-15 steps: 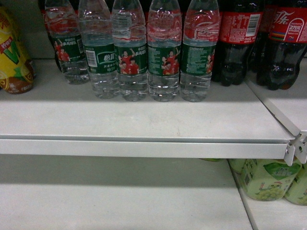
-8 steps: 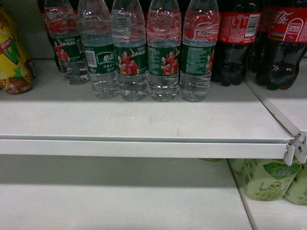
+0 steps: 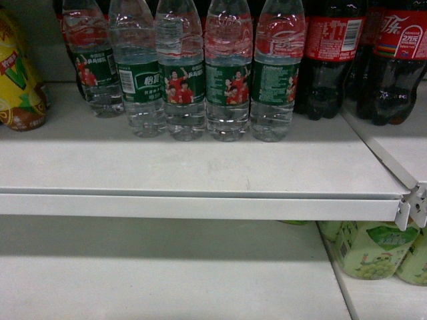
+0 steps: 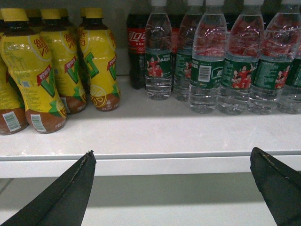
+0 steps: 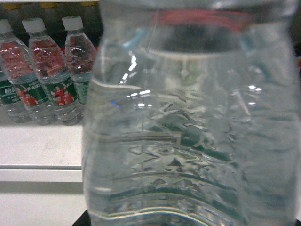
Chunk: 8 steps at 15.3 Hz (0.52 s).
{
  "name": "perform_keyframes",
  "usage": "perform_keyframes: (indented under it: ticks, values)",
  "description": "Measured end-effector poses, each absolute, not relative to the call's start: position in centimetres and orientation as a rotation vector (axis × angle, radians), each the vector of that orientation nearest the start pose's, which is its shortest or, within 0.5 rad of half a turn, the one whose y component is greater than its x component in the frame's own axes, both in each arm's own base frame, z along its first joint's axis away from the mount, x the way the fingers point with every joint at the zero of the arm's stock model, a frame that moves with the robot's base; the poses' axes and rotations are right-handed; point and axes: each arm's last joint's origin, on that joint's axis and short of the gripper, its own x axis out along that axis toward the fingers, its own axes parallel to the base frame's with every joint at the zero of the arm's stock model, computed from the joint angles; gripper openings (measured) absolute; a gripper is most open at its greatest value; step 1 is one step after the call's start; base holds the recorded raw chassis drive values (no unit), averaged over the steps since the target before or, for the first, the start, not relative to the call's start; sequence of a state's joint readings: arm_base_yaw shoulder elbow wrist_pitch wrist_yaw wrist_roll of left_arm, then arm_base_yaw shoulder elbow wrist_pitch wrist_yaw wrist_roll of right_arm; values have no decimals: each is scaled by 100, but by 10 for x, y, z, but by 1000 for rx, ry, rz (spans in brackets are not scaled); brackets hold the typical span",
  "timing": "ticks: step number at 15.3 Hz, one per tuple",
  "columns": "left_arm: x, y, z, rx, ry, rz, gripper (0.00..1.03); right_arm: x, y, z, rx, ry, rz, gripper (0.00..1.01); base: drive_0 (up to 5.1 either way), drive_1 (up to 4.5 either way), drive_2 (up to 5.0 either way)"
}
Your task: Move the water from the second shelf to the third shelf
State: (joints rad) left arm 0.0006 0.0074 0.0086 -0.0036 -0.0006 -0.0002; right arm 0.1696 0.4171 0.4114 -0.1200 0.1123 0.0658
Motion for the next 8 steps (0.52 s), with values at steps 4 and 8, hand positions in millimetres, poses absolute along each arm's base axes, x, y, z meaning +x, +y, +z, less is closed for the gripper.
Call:
perform_keyframes:
  ticks: [4,8]
  values:
    - [98,0,166,0,2,1,98,119,17,257,46,127,53,43,0,0,0]
    - [98,0,166,0,2,1,98,119,17,257,41,126,53,43,0,0,0]
